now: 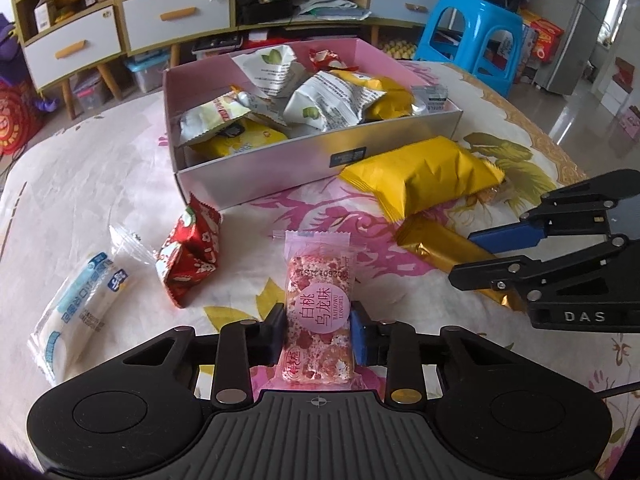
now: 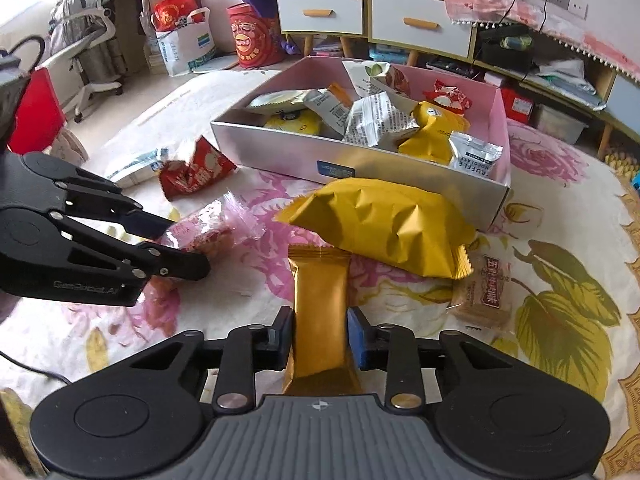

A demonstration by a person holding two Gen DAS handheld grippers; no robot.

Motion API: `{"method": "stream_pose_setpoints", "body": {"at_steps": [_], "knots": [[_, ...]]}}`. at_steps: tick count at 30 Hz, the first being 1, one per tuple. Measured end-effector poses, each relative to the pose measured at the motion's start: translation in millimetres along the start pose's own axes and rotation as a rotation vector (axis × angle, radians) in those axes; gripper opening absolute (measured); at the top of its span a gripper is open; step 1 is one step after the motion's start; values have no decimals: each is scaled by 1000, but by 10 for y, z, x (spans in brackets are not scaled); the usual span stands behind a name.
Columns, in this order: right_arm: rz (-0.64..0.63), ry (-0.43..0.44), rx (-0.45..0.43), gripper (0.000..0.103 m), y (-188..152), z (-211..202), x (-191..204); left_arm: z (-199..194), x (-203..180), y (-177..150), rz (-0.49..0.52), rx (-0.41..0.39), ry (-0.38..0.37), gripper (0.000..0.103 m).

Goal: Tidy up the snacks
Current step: 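Carry both held bars over the pink box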

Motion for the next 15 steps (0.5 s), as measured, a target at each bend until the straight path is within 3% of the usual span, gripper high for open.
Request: {"method": "stream_pose_setpoints", "body": {"at_steps": [15], "knots": [[10, 93, -87, 20, 310, -278, 214, -296, 192, 170, -80, -51, 37, 30]]}}
Point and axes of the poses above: each gripper's, at about its wrist camera, not at the fingertips, and z roughly the way its jaws point, x to its left, y to its top, the point moved 8 cm from there along z, roughly the way its jaws point, and after that the axes turned 3 degrees about -z, right-handed, at the moved point
